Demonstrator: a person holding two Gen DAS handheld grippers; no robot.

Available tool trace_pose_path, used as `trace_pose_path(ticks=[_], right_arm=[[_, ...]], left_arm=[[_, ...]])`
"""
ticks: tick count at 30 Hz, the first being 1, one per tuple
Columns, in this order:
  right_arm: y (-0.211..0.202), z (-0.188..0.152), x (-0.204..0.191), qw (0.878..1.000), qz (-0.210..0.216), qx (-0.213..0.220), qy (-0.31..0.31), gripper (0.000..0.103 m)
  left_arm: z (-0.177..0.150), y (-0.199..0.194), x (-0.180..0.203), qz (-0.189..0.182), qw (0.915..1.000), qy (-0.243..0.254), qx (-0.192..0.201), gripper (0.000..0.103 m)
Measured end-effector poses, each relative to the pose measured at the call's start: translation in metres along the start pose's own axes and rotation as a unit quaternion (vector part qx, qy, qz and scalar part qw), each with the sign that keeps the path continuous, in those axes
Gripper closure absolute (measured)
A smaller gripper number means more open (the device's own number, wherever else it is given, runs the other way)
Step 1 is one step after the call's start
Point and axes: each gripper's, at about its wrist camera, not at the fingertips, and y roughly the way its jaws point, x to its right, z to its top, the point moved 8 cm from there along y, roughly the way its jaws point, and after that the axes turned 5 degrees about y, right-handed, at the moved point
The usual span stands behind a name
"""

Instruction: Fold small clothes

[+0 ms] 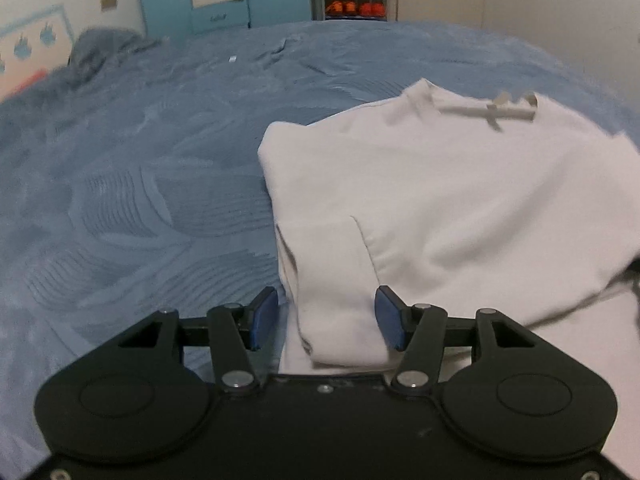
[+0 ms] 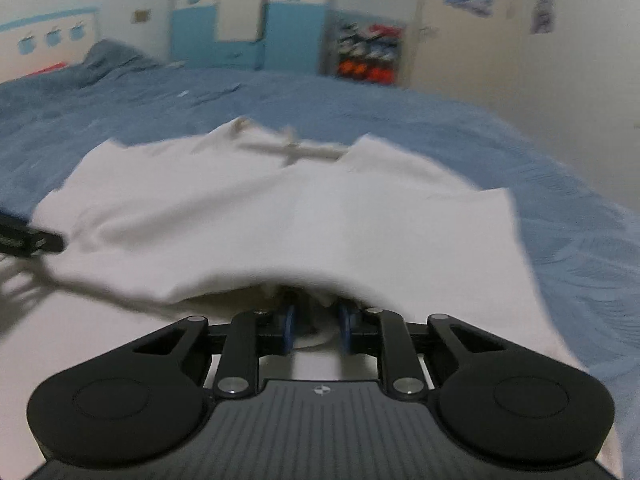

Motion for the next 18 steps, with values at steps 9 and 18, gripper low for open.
trace_pose_path(ticks=[9,18], right_arm=[[-0.049,0.002,-0.045,0.991,0.026,0.036,-0.128,0.041],[-0.021,0.017,-0.165,0.968,0.183,0.005,-0.173,0.032]], left_arm=[[-0.002,-0.036,-0.025,0.0,1.0,-0.004,0.006,0.048],[-0.011,-0.05,-0.056,0.018,0.9998,-0.004,-0.002,0.048]])
